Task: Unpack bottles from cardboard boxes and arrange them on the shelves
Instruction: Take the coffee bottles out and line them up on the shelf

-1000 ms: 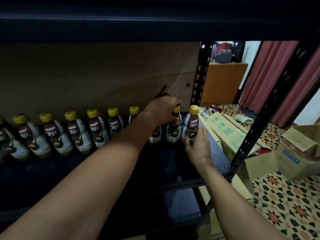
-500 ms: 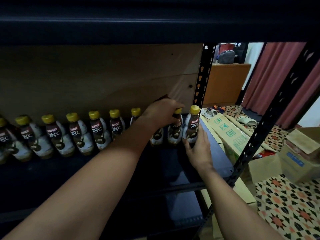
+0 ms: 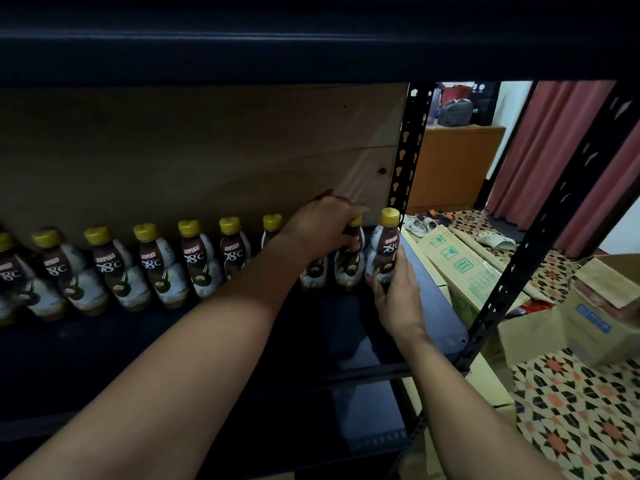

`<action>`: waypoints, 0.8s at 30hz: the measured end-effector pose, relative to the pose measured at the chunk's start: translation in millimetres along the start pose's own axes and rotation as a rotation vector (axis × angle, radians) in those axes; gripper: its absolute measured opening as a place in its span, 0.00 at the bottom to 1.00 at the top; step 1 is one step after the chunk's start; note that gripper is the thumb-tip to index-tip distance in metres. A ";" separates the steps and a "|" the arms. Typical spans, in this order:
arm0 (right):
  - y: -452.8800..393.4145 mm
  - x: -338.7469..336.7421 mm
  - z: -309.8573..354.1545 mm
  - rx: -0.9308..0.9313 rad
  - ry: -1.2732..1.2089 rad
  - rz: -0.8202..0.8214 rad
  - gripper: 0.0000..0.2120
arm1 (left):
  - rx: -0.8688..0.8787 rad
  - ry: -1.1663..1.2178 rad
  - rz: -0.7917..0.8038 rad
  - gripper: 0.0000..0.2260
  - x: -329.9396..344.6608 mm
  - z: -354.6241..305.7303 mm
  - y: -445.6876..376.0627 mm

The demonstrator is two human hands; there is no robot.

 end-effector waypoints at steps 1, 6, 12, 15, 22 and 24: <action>-0.4 0.4 -0.5 0.001 -0.006 -0.001 0.39 | -0.002 0.002 0.000 0.30 -0.3 0.6 0.0; -3.0 3.2 -5.2 0.005 0.007 -0.001 0.40 | 0.001 0.024 0.005 0.30 -1.2 1.1 1.9; -4.0 4.9 -5.9 0.010 0.009 0.005 0.41 | -0.002 0.040 -0.015 0.31 0.9 4.4 2.9; -3.5 5.0 -6.4 0.014 0.003 0.006 0.41 | 0.004 0.049 -0.017 0.31 1.7 5.1 2.6; -3.4 6.5 -9.1 0.030 0.007 0.018 0.42 | 0.010 0.087 -0.013 0.33 2.6 7.6 2.7; -3.3 5.4 -8.4 0.029 0.004 0.013 0.42 | 0.003 0.109 -0.012 0.36 0.1 10.8 4.3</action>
Point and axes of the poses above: each hand's wrist, its own y-axis away from the middle knuckle, its own x-axis out of the palm, z = x × y, the point moved 9 cm from there along -y, towards the middle knuckle, and after that the axes turned 7 degrees about -z, right-handed, at the moved point
